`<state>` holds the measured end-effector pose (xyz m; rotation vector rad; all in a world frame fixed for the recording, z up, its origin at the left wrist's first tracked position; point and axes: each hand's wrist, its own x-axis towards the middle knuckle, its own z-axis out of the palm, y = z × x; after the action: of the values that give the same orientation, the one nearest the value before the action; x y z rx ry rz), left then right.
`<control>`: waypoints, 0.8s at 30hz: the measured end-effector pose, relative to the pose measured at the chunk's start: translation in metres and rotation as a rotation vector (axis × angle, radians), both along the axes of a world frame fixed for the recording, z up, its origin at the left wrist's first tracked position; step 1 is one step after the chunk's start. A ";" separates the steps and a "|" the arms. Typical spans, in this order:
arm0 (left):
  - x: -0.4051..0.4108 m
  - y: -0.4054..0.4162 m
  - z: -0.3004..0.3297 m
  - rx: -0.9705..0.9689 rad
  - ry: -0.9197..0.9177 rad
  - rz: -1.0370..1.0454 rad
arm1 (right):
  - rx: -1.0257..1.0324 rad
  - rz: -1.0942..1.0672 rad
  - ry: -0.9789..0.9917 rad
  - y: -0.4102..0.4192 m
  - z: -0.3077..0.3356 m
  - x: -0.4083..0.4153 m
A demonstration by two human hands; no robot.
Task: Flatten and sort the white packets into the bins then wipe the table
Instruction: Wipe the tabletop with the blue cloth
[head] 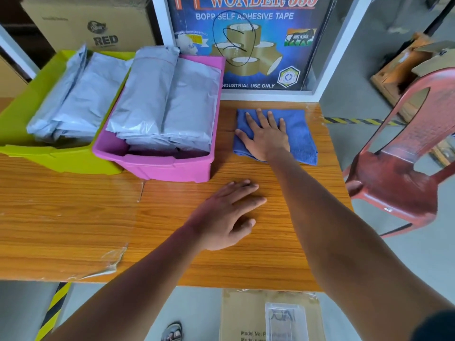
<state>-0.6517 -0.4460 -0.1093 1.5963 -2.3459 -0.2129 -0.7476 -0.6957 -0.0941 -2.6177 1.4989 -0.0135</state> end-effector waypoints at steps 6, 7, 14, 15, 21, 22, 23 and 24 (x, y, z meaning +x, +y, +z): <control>-0.003 -0.002 0.006 -0.025 0.038 0.006 | 0.091 0.083 -0.038 0.046 0.001 -0.011; -0.004 0.000 0.009 -0.043 0.040 0.009 | 0.145 0.090 -0.099 0.057 0.005 -0.014; -0.038 -0.005 0.030 -0.323 0.036 0.115 | 0.021 -0.084 -0.670 0.099 0.013 -0.089; -0.046 -0.017 0.033 -0.326 0.054 0.171 | -0.011 -0.125 -0.613 0.096 0.008 -0.101; -0.063 -0.105 0.019 0.137 -0.008 0.521 | -0.031 -0.210 -0.372 0.062 -0.014 -0.135; -0.063 -0.112 0.012 0.189 -0.051 0.515 | -0.035 -0.191 -0.354 0.056 -0.017 -0.137; -0.062 -0.118 0.008 0.206 -0.085 0.509 | -0.039 -0.170 -0.337 0.050 -0.017 -0.137; -0.060 -0.123 0.006 0.213 -0.105 0.505 | -0.042 -0.154 -0.327 0.045 -0.017 -0.138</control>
<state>-0.7118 -0.5687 -0.1030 2.2887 -1.9543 -0.2769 -0.8855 -0.6509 -0.1108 -2.3748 1.5863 -0.4679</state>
